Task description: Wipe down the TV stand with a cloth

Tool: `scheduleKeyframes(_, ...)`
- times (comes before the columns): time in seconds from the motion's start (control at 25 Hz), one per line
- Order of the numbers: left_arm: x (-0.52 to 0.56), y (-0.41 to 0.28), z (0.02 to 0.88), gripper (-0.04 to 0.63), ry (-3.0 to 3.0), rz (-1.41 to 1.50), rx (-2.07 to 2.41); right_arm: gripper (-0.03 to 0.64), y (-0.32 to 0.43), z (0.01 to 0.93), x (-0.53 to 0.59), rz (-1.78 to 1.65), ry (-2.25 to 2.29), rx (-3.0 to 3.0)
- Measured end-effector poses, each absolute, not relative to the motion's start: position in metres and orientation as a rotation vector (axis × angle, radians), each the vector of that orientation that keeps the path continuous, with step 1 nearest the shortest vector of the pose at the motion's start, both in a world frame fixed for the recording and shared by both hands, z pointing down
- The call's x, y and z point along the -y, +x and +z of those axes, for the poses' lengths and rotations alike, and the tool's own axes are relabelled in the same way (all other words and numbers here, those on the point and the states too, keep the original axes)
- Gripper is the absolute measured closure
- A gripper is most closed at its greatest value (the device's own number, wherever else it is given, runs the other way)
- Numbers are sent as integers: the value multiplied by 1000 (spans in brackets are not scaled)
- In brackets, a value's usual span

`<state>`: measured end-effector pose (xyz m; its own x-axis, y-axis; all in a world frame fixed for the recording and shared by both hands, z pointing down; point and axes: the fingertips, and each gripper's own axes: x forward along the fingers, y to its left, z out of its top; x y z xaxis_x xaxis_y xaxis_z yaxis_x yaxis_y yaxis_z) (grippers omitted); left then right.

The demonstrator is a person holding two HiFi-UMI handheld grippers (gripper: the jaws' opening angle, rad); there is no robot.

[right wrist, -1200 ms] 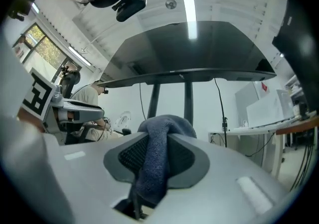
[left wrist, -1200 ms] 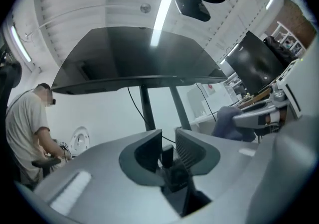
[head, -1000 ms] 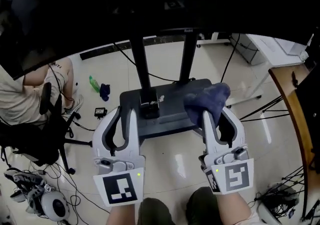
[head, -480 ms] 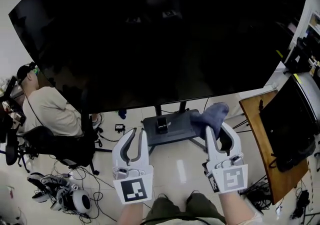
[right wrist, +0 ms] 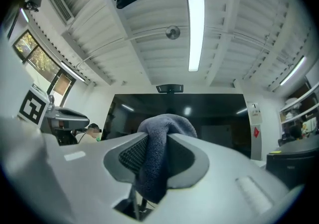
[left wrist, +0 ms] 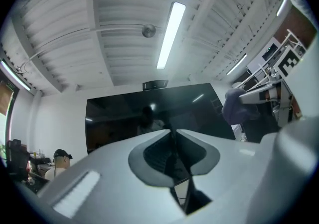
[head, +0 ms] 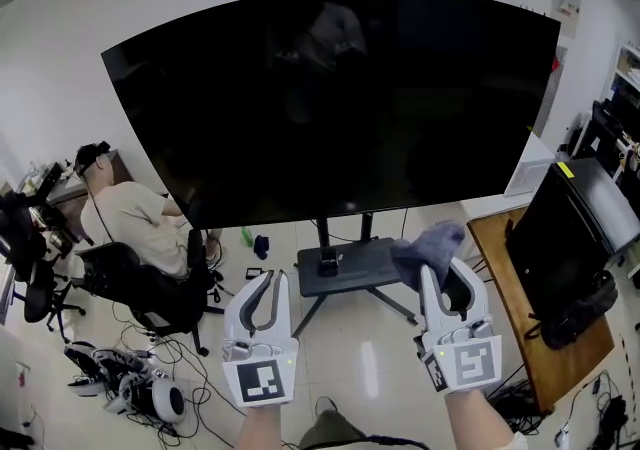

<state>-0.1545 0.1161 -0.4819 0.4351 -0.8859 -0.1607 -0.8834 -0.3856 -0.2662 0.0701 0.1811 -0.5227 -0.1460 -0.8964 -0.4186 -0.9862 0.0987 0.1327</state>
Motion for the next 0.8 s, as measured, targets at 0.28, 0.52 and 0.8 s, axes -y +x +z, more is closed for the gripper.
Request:
scheduleKeyframes(0.28,-212,-127,-490,416,-2301,312,-1431,518,107,-510,-281,577,-1882,-2164)
scheduleKeyframes(0.52,-260,-117,-462,416,-2300,208,-1498,518,130,-478,-321,518,-1892,-2193)
scheduleKeyframes(0.8,-289,-98,-475,414,-2278,235,-1494,518,151,-487,-345,518,-1875,-2170)
